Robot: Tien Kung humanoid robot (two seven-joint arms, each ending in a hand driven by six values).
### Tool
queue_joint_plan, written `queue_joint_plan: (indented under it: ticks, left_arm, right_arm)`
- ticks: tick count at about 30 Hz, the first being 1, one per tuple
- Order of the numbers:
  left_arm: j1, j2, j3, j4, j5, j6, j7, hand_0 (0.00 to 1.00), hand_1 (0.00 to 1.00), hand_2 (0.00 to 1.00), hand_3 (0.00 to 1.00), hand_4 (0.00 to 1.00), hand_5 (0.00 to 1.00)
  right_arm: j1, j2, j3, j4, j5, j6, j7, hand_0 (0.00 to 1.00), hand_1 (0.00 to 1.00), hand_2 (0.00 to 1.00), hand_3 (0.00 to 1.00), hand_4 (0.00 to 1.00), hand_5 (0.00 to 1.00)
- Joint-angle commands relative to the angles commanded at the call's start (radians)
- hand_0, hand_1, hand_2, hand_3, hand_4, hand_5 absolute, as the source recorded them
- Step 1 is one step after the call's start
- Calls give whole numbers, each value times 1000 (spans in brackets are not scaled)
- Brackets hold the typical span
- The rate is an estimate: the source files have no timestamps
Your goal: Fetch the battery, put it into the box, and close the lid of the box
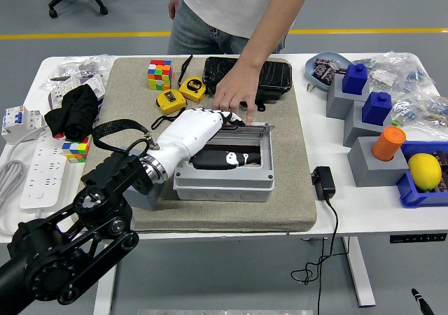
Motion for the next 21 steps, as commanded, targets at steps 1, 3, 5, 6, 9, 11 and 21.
queue_joint_plan:
  ticks: [1, 3, 5, 6, 9, 11, 21]
  left_arm:
    - [1, 2, 6, -4, -2, 0, 0, 729, 733, 734, 727, 998, 998]
    - [4, 5, 19, -10, -5, -3, 3, 729, 733, 734, 727, 998, 998]
    - [9, 7, 27, -15, -6, -8, 7, 729, 733, 734, 727, 998, 998]
    - [15, 11, 37, -25, -8, -11, 9, 728, 732, 732, 727, 998, 998]
    - [20, 18, 52, -36, -11, -9, 7, 728, 732, 732, 727, 998, 998]
    - [22, 21, 58, -39, -12, -10, 7, 728, 732, 732, 727, 998, 998]
    - [28, 23, 61, -41, -10, -10, 7, 722, 729, 728, 727, 998, 998]
  right_arm:
    - [0, 0, 0, 0, 0, 0, 0, 813, 719, 731, 773, 998, 982]
    - [-1, 0, 3, 0, -2, 0, -1, 813, 719, 731, 773, 998, 982]
    - [-1, 0, 2, 0, -2, 0, -1, 813, 719, 731, 773, 998, 982]
    - [-2, 0, 3, 0, -2, 0, -1, 813, 719, 730, 772, 998, 981]
    - [-2, 0, 3, 0, -3, 0, -1, 813, 719, 730, 772, 998, 981]
    - [-3, 0, 2, 0, -3, 0, -1, 813, 719, 730, 772, 998, 981]
    - [-4, 1, 3, 0, -7, 0, -1, 813, 720, 730, 772, 998, 981]
